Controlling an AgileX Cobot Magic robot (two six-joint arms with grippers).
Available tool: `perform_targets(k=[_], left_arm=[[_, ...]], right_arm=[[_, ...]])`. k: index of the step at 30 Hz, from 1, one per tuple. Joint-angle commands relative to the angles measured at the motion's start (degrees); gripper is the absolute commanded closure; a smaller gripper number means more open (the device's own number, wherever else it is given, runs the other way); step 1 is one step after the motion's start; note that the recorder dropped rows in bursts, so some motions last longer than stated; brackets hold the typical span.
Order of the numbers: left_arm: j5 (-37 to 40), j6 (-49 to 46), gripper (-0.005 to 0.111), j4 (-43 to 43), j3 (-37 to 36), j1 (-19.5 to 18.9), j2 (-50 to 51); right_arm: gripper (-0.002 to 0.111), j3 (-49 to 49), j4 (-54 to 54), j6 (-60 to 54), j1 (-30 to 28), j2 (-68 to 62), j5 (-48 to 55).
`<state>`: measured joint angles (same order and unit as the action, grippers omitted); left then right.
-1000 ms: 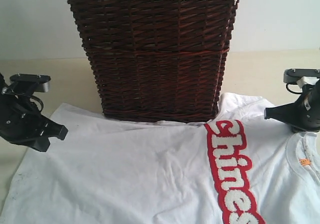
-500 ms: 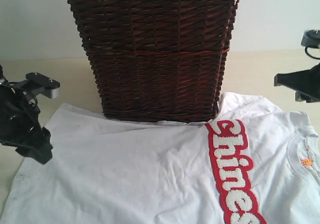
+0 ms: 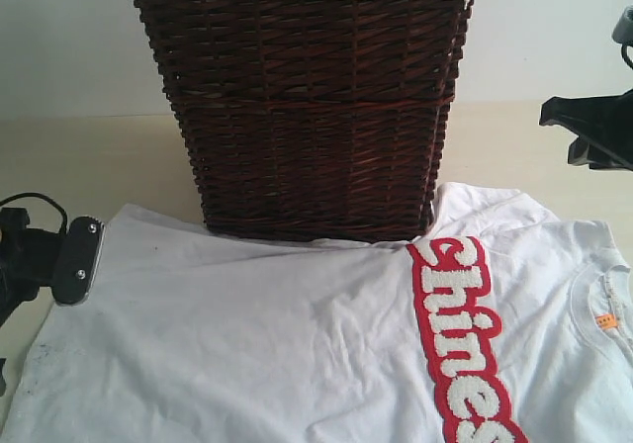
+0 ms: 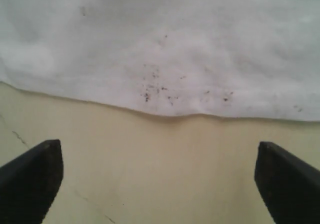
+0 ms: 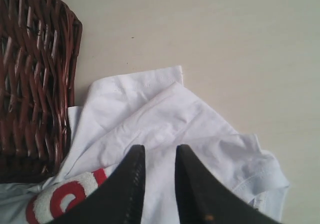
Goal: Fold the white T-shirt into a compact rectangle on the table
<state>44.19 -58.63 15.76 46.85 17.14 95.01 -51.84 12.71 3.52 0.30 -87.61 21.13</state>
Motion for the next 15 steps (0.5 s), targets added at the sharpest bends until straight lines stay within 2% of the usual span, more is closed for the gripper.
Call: perform_targets(k=[1,3,8,10,13,15], left_arm=[[-1.12,-8.83,0.001,-2.25,-0.15,0.32,-0.46],[-2.62,-8.83,0.001,-6.15,-0.15,0.32,-0.06],[-2.80,-10.47,0.001,-7.49,-0.15,0.32,0.36],[-1.44,-14.65,0.001,-10.15,-0.15,0.05,0.85],[0.20,-24.21,0.001,-19.64,-0.15,-1.61,2.75],[-1.25,-25.25,0.001,-21.96,-0.15,-3.03,4.09]], right_arm=[[0.085,0.05,0.69,-0.86,0.08,0.41,-0.26],[0.085,0.05,0.94,-0.86,0.08,0.41,-0.26],[0.085,0.05,0.94,-0.86,0.08,0.41,-0.26],[0.085,0.05,0.94,-0.86,0.08,0.41,-0.26],[0.085,0.05,0.94,-0.86,0.08,0.41,-0.26],[0.085,0.05,0.94,-0.86,0.08,0.41,-0.26]])
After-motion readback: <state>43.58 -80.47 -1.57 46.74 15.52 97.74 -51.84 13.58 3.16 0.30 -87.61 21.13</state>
